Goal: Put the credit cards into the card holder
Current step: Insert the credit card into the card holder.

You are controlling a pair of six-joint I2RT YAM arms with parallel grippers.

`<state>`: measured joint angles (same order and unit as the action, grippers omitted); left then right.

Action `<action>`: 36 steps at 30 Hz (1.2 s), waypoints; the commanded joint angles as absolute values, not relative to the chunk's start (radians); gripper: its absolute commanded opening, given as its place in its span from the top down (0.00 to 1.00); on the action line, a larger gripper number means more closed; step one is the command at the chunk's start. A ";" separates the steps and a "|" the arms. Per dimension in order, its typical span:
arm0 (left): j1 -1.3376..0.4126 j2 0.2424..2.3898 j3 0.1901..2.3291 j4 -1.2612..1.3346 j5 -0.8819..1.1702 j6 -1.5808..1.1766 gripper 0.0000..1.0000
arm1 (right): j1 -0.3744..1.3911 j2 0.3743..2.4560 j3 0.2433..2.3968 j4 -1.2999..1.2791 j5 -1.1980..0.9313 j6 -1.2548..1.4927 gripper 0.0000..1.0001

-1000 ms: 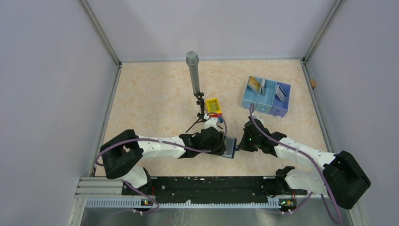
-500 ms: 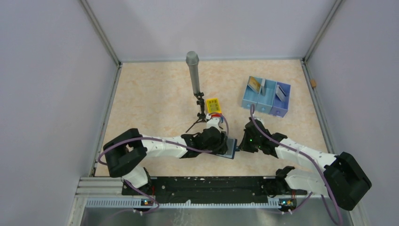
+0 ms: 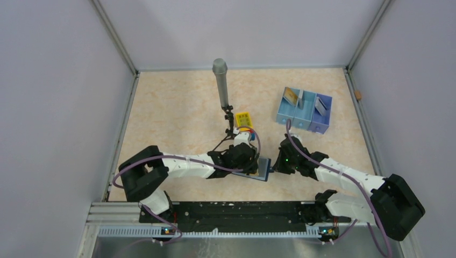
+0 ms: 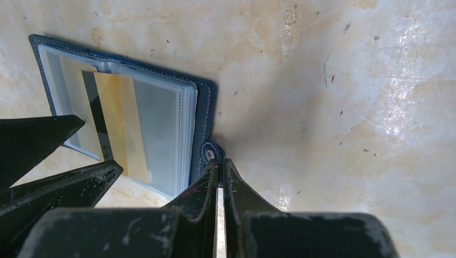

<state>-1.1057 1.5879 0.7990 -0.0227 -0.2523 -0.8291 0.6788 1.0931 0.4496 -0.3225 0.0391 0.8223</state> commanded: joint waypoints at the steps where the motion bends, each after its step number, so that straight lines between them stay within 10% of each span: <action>1: -1.093 1.610 0.820 0.038 -0.236 -0.802 0.31 | 0.690 1.073 0.448 -0.315 0.041 0.821 1.00; 36: -1.091 1.638 0.765 0.334 -0.040 -0.869 0.33 | 0.692 1.076 0.449 -0.317 0.059 0.831 1.00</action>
<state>-1.0870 1.6619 0.7742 0.2344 -0.0669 -0.8536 0.6788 1.0931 0.4496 -0.3309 0.0475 0.8223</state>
